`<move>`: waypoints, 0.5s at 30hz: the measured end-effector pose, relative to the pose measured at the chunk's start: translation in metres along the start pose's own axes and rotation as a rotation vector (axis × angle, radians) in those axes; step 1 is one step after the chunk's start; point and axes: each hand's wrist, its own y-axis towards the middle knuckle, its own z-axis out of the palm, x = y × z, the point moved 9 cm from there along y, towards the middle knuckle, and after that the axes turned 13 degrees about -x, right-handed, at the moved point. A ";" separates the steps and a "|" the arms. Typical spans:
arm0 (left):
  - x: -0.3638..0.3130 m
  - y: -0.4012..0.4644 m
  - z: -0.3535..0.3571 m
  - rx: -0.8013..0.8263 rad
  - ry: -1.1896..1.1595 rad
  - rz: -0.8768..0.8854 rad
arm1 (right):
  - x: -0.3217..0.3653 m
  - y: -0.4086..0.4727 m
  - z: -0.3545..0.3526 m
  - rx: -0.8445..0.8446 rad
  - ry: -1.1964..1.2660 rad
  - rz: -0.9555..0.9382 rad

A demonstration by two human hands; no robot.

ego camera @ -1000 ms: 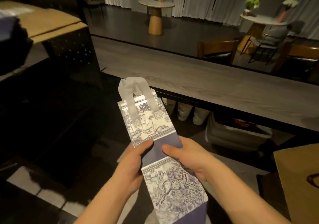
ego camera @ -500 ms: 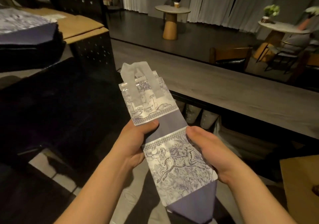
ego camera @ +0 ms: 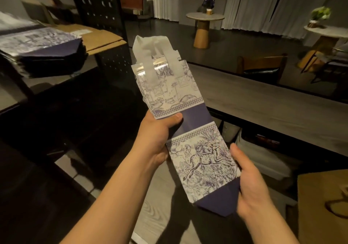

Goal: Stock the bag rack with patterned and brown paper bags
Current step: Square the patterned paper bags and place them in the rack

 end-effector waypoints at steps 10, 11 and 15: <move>-0.037 -0.021 0.036 -0.031 -0.045 0.065 | 0.057 -0.031 0.011 0.084 -0.168 -0.292; -0.042 -0.022 0.038 -0.040 -0.053 0.066 | 0.063 -0.036 0.014 0.100 -0.155 -0.315; -0.065 -0.032 0.039 -0.044 -0.055 0.079 | 0.083 -0.054 0.029 0.145 -0.144 -0.406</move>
